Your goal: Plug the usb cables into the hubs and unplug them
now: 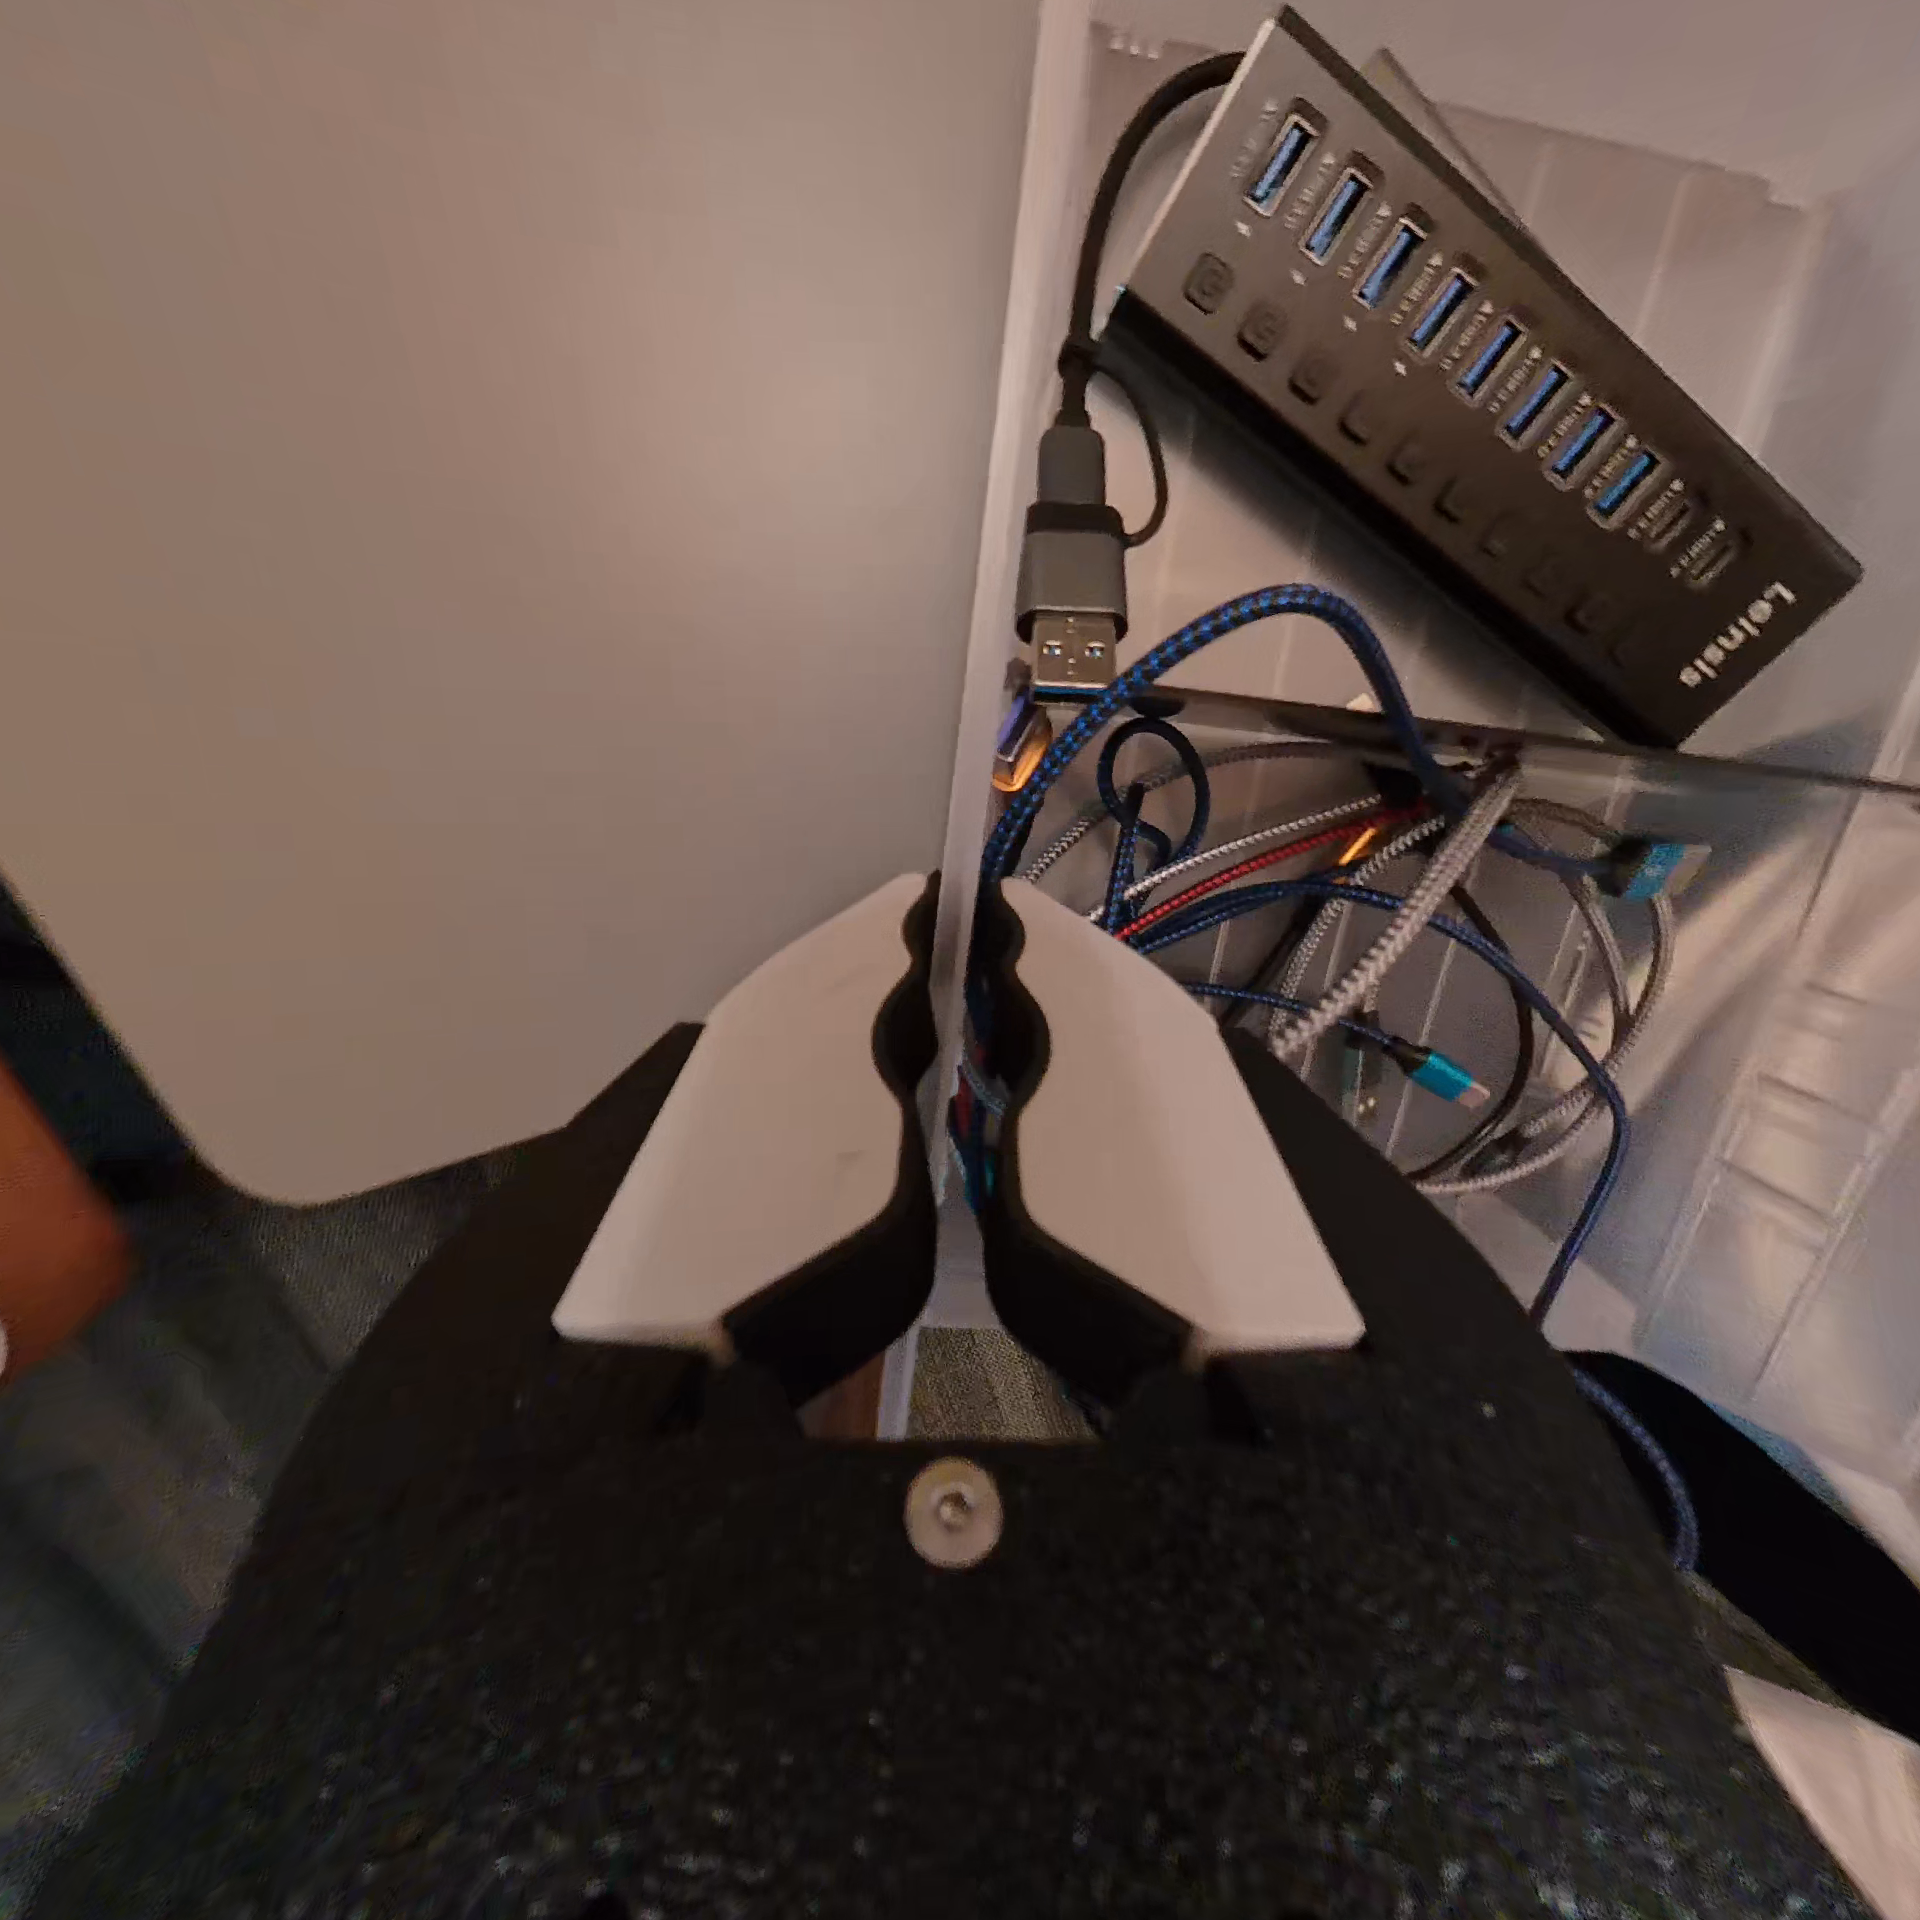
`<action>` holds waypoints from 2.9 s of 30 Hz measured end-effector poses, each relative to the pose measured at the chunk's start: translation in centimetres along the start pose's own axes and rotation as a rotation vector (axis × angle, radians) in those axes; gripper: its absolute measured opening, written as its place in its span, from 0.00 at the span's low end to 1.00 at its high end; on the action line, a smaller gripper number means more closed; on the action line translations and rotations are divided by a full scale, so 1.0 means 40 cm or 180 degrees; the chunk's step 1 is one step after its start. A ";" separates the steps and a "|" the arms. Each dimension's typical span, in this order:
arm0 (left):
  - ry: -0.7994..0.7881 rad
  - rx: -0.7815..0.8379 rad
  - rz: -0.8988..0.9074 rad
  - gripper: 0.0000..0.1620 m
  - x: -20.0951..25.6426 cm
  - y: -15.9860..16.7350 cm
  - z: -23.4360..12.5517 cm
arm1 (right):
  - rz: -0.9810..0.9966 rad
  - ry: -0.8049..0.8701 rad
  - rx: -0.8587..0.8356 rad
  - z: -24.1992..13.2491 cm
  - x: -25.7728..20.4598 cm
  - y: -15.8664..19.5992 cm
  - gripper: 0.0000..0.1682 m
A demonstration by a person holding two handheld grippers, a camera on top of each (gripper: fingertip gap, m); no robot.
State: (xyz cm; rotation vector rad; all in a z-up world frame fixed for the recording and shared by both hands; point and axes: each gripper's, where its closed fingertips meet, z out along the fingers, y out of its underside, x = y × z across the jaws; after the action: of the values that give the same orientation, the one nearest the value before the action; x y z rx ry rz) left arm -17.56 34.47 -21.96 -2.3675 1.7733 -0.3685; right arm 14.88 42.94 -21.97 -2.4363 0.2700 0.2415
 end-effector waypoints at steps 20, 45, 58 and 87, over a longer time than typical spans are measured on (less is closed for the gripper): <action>0.0017 0.0428 -0.1181 0.04 -0.272 0.009 -0.033 | -0.0764 0.0791 0.0860 -0.519 0.322 0.266 0.05; 0.0130 0.1425 -0.2073 0.05 -0.369 -0.554 0.109 | 0.1971 0.2273 0.1504 -1.129 1.045 0.953 0.05; -0.0215 0.1475 -0.1801 0.11 -0.350 -0.725 0.156 | 0.1843 0.2564 0.0956 -1.096 1.133 0.962 0.06; -0.1035 0.0719 0.2283 0.43 -0.277 -0.909 -0.008 | 0.0041 0.1076 0.1978 -0.886 0.449 0.718 0.60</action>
State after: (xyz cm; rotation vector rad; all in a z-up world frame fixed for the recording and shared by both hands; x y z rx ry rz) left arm 12.81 55.41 -12.84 -1.4089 2.1098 -0.0664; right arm 28.51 -3.84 -16.62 -1.8441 0.4354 -0.2269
